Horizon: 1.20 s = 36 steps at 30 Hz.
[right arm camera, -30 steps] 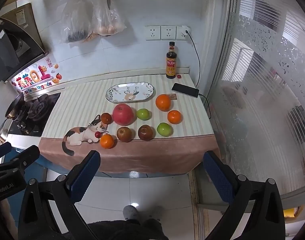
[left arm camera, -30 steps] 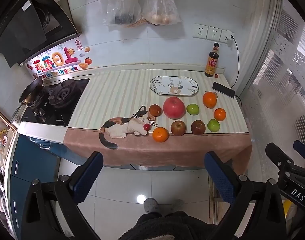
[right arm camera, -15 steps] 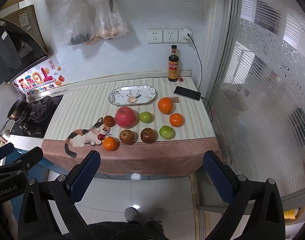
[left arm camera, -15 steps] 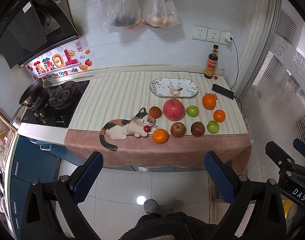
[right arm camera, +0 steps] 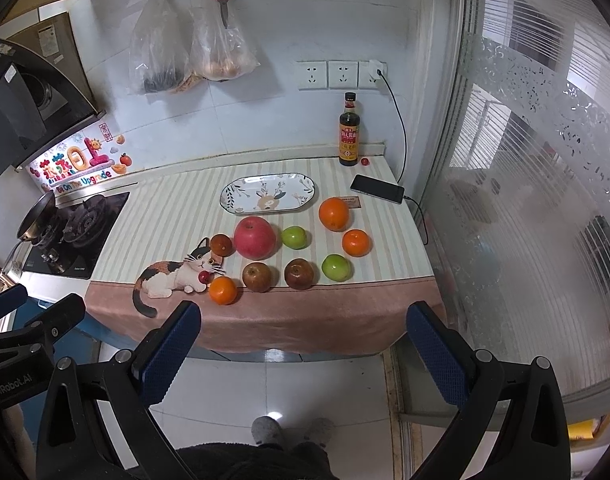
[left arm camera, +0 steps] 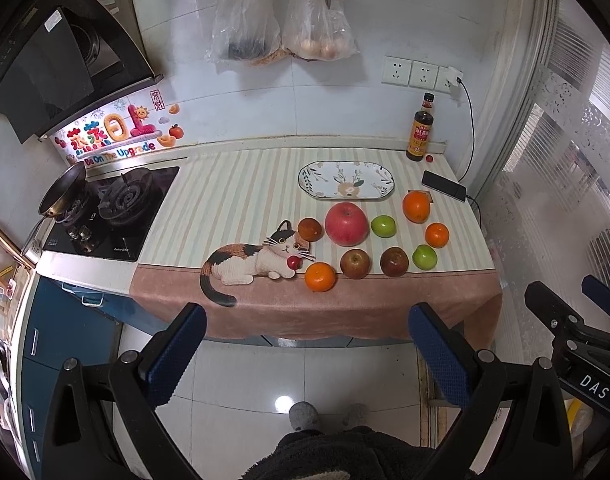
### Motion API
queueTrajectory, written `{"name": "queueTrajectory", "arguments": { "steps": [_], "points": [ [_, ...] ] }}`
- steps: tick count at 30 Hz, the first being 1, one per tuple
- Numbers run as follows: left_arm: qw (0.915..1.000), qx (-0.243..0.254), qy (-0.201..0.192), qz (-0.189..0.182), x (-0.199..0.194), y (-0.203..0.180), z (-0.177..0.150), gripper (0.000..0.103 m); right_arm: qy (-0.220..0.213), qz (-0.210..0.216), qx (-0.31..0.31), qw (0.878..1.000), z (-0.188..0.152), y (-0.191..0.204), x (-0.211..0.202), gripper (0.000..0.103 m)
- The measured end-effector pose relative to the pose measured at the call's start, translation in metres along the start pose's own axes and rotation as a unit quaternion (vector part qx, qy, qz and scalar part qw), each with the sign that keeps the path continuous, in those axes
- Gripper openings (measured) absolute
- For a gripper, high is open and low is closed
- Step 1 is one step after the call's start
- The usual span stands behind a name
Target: Organize fruits
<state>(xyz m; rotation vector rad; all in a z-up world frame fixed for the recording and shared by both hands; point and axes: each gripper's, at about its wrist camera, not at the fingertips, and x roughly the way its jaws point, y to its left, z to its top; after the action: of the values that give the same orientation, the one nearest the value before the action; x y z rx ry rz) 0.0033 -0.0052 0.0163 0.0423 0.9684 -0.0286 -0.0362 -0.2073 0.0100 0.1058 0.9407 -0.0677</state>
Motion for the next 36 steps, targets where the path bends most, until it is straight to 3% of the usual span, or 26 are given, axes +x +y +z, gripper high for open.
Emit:
{"name": "queueTrajectory", "arguments": {
  "steps": [36],
  "points": [
    [1.0, -0.002, -0.004, -0.002, -0.0069, 0.0013, -0.0047, 0.103, -0.003, 0.005, -0.003, 1.0, 0.0007, 0.0056, -0.0039, 0.103]
  ]
}}
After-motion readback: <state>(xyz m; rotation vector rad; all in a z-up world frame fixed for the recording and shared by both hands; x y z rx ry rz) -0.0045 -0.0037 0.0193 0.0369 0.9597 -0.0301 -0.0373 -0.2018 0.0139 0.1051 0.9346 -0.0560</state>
